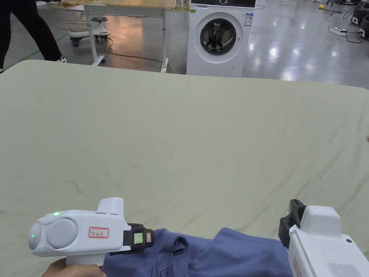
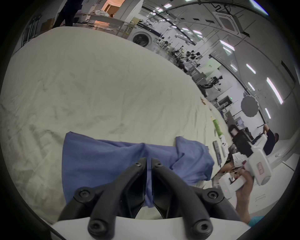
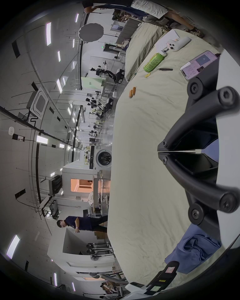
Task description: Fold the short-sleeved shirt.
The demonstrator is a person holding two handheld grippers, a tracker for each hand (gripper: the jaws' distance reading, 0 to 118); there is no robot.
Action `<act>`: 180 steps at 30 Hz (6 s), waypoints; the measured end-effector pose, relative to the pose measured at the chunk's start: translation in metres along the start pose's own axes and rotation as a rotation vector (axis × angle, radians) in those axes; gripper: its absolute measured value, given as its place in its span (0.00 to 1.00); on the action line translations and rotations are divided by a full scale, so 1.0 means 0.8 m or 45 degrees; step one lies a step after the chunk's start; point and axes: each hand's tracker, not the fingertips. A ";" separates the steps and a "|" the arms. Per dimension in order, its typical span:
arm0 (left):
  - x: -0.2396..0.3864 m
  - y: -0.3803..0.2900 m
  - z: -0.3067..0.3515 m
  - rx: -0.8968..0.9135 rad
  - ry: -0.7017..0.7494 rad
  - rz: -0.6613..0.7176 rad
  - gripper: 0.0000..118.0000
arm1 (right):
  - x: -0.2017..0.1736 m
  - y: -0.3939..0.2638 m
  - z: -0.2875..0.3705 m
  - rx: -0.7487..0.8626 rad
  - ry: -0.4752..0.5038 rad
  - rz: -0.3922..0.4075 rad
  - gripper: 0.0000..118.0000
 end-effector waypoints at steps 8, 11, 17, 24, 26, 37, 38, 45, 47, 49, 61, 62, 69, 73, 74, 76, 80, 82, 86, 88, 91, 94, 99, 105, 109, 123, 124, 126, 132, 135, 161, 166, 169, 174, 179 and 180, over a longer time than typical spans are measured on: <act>0.028 -0.027 -0.070 -0.213 -0.024 -0.103 0.05 | 0.000 -0.006 -0.002 -0.020 -0.001 0.007 0.00; 0.035 -0.038 -0.086 -0.211 -0.078 -0.089 0.05 | -0.001 -0.007 -0.003 -0.022 0.000 0.004 0.00; 0.039 -0.043 -0.102 -0.185 -0.056 -0.088 0.04 | -0.003 -0.006 -0.004 -0.021 0.009 0.005 0.00; 0.034 -0.028 -0.063 -0.089 -0.139 -0.054 0.07 | -0.003 -0.002 -0.003 -0.009 0.015 0.005 0.00; 0.016 -0.017 -0.028 -0.008 -0.161 -0.033 0.07 | -0.002 0.001 -0.002 0.001 0.018 0.001 0.00; -0.157 -0.009 0.053 0.052 -0.119 0.197 0.54 | -0.002 0.008 -0.003 0.032 0.034 -0.021 0.00; -0.168 -0.014 0.046 0.039 -0.157 0.202 0.54 | -0.003 0.008 -0.003 0.033 0.035 -0.022 0.00; -0.200 -0.059 -0.030 -0.070 -0.490 0.313 0.51 | -0.004 0.008 -0.001 0.029 0.035 -0.019 0.00; -0.194 -0.069 -0.044 -0.037 -0.568 0.373 0.47 | -0.004 0.009 0.000 0.026 0.032 -0.017 0.00; -0.194 -0.075 -0.056 -0.022 -0.596 0.398 0.31 | -0.004 0.009 0.000 0.025 0.031 -0.015 0.00; -0.148 -0.049 -0.005 0.109 -0.510 0.277 0.08 | -0.002 0.014 0.000 0.018 0.026 0.003 0.00; -0.146 -0.042 0.006 0.122 -0.492 0.259 0.08 | -0.002 0.014 0.000 0.019 0.028 0.004 0.00; -0.139 0.011 0.131 0.197 -0.203 0.101 0.08 | -0.002 0.016 -0.003 0.024 0.039 0.007 0.00; -0.124 0.037 0.208 0.226 0.021 -0.036 0.08 | -0.003 0.016 -0.005 0.022 0.050 0.004 0.00; -0.115 0.041 0.220 0.232 0.062 -0.077 0.08 | -0.004 0.016 -0.005 0.023 0.054 0.002 0.00; -0.094 0.048 0.235 0.218 0.122 -0.142 0.08 | -0.005 0.015 -0.006 0.024 0.058 0.005 0.00; -0.041 0.056 0.233 0.173 0.186 -0.278 0.08 | -0.006 0.012 -0.007 0.022 0.067 -0.004 0.00; -0.012 0.055 0.220 0.153 0.191 -0.316 0.08 | -0.007 0.011 -0.007 0.020 0.069 -0.009 0.00; 0.033 0.052 0.184 0.109 0.153 -0.379 0.08 | -0.006 0.010 -0.004 0.019 0.070 -0.012 0.00; 0.054 0.052 0.162 0.079 0.108 -0.411 0.08 | -0.004 0.009 -0.003 0.019 0.065 -0.012 0.00; 0.075 0.049 0.126 0.035 0.067 -0.428 0.08 | 0.000 0.008 0.000 0.018 0.055 -0.018 0.00; 0.088 0.043 0.082 -0.019 0.065 -0.423 0.08 | 0.005 0.006 0.002 0.016 0.044 -0.023 0.00; 0.123 0.034 0.018 -0.114 0.092 -0.505 0.08 | 0.011 0.002 0.005 0.005 0.024 -0.028 0.00; 0.153 0.021 -0.034 -0.189 0.178 -0.557 0.08 | 0.014 -0.001 0.006 -0.015 0.009 -0.030 0.00; 0.163 0.010 -0.055 -0.212 0.225 -0.570 0.09 | 0.013 -0.003 0.006 -0.024 0.006 -0.025 0.00; 0.137 0.004 -0.031 -0.109 -0.113 -0.353 0.56 | 0.013 -0.005 0.008 -0.031 0.011 -0.025 0.00; 0.135 0.004 -0.034 -0.106 -0.105 -0.358 0.55 | 0.014 -0.005 0.009 -0.030 0.009 -0.025 0.00; 0.130 0.002 -0.046 -0.108 -0.085 -0.349 0.42 | 0.015 -0.004 0.009 -0.027 0.008 -0.028 0.00; 0.100 -0.040 -0.115 -0.201 -0.138 -0.196 0.16 | 0.016 -0.004 0.009 -0.026 0.004 -0.032 0.00; 0.096 -0.057 -0.136 -0.214 -0.170 -0.177 0.14 | 0.016 -0.005 0.009 -0.026 0.005 -0.033 0.00; 0.066 0.002 0.108 0.980 0.436 -0.449 0.01 | -0.015 0.037 -0.006 0.211 -0.011 -0.096 0.00; 0.075 -0.015 0.131 1.126 0.626 -0.485 0.01 | -0.017 0.049 0.000 0.289 -0.036 -0.092 0.00; 0.076 -0.015 0.135 1.131 0.629 -0.492 0.01 | -0.017 0.054 0.001 0.300 -0.028 -0.080 0.00; 0.067 -0.015 0.137 1.099 0.616 -0.480 0.01 | -0.028 0.047 0.013 0.222 0.071 -0.090 0.00; 0.048 -0.021 0.137 1.041 0.601 -0.447 0.01 | -0.084 -0.006 0.029 0.012 0.307 -0.002 0.00; 0.044 -0.024 0.138 1.032 0.599 -0.440 0.01 | -0.101 -0.021 0.032 -0.029 0.352 0.027 0.00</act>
